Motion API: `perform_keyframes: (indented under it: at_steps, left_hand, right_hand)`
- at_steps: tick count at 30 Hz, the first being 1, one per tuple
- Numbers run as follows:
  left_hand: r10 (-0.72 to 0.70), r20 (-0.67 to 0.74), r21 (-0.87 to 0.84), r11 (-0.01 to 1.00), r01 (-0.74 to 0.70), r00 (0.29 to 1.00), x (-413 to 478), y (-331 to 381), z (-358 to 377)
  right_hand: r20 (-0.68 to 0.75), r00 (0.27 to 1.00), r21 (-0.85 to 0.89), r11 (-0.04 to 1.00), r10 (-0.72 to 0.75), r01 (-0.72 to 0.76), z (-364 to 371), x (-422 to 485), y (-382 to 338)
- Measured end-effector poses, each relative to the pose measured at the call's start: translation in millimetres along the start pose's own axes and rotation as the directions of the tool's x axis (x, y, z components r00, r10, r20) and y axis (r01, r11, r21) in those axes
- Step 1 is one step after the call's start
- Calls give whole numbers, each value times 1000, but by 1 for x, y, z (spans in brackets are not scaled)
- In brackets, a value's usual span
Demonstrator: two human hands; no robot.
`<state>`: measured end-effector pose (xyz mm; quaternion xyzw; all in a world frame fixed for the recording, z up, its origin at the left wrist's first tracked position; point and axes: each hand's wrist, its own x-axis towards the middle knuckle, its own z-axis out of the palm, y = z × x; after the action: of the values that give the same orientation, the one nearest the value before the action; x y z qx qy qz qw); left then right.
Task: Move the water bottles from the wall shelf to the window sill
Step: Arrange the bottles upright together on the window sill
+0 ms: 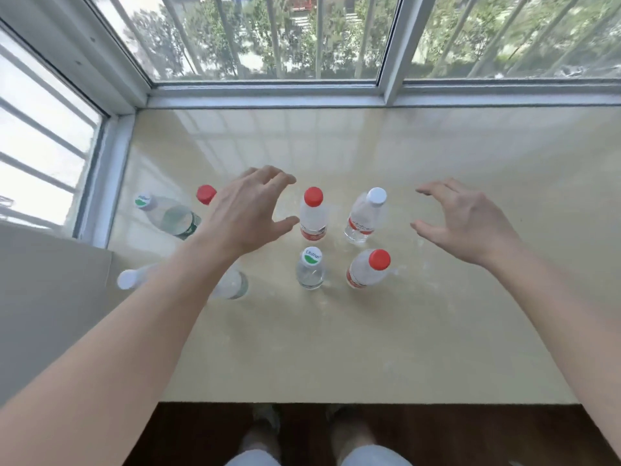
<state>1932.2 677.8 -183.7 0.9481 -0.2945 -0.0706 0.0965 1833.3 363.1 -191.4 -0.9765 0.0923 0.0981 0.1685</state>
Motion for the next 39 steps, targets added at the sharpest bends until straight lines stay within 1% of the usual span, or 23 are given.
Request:
perform_keyframes:
  at_steps: [3,6,9,12,15,18,21,23,26,29,31,34,39]
  left_hand:
    - [-52,32,-10,999,52,998,11,6,19]
    - [-102,80,-18,994,103,992,19,6,39]
    - [-157,115,-50,985,163,981,26,4,54]
    - [-181,145,-83,977,194,973,34,3,68]
    - [-186,132,-151,967,205,974,41,5,76]
    - [-199,131,-262,938,228,971,45,6,82]
    - [-195,131,-413,880,232,972,47,5,88]
    - [-197,128,-456,858,234,972,48,4,90]
    - [-173,149,-458,860,224,973,49,1,89]
    - [-126,195,-469,859,205,973,50,-2,88]
    - [-119,204,-486,849,206,972,50,-1,90]
    - [-144,173,-533,818,216,974,50,3,95]
    - [-152,126,-522,830,195,980,50,4,100]
  right_hand:
    - [68,997,50,998,-33,30,20,22,10]
    - [101,992,109,992,-79,68,41,41,12]
    - [122,990,138,989,-76,59,55,55,9]
    - [143,987,200,979,-79,50,69,64,9]
    - [137,987,230,972,-80,47,83,68,9]
    - [92,992,269,961,-87,60,94,71,8]
    - [57,991,329,940,-117,92,102,74,10]
    - [43,990,367,923,-137,112,104,75,12]
    - [42,985,425,895,-168,135,104,77,14]
    - [82,973,454,877,-217,157,102,78,13]
    - [97,968,457,874,-233,165,100,79,12]
    - [119,963,461,873,-241,161,97,81,12]
    - [112,967,452,878,-229,156,102,80,10]
